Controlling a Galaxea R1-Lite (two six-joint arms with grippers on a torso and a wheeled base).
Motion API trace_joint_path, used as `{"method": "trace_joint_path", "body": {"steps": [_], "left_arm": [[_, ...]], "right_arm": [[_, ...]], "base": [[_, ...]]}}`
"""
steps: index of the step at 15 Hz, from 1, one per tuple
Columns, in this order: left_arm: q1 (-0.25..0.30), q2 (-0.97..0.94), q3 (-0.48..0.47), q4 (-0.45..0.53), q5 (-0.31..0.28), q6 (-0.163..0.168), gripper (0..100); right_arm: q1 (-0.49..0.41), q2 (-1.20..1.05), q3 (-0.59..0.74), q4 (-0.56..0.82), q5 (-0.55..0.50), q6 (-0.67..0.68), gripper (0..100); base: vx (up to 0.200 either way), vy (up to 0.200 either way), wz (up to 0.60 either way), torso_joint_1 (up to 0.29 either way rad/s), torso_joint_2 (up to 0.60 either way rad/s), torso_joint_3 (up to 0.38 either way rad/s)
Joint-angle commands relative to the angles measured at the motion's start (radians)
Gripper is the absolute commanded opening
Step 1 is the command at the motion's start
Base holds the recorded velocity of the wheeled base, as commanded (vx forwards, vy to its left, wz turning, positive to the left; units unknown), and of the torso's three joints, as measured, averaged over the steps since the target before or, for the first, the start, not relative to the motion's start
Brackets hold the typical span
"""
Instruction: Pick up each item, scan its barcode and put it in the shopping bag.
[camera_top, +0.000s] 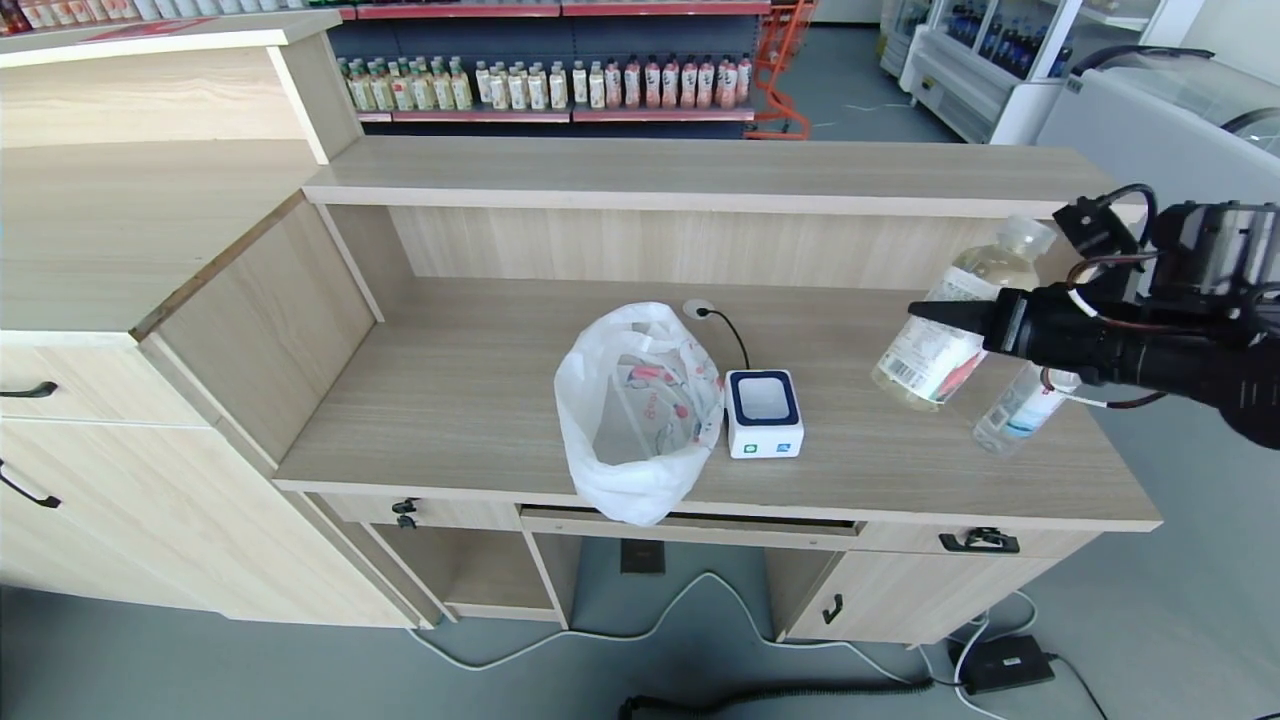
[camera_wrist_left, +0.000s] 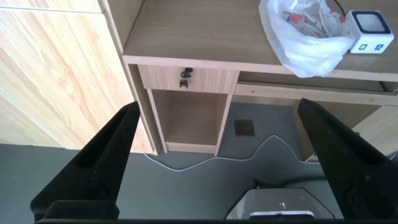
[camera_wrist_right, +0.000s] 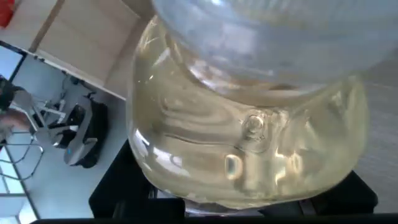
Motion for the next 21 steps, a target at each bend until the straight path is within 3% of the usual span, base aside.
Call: {"method": "trace_joint_path", "body": {"steps": [1,4,7,9,21], "left_arm": [[0.000,0.000,0.000,0.000,0.000,0.000,100],[0.000,0.000,0.000,0.000,0.000,0.000,100],[0.000,0.000,0.000,0.000,0.000,0.000,100],[0.000,0.000,0.001,0.000,0.000,0.000,100],[0.000,0.000,0.001,0.000,0.000,0.000,100]], "right_arm": [[0.007,-0.419,0.085,0.226,0.342,0.067,0],[0.122,-0.551,0.187,0.235,0.399,0.092,0],[0.265,-0.615,0.219,0.236,0.408,0.128,0],[0.311,-0.643,0.220,0.270,0.408,0.128,0],[0.297,-0.738,0.294,0.290,0.399,0.127,0]], "base": [[0.000,0.000,0.00,0.000,0.00,0.000],[0.000,0.000,0.00,0.000,0.00,0.000],[0.000,0.000,0.00,0.000,0.00,0.000],[0.000,0.000,0.00,0.000,0.00,0.000],[0.000,0.000,0.00,0.000,0.00,0.000]]}}
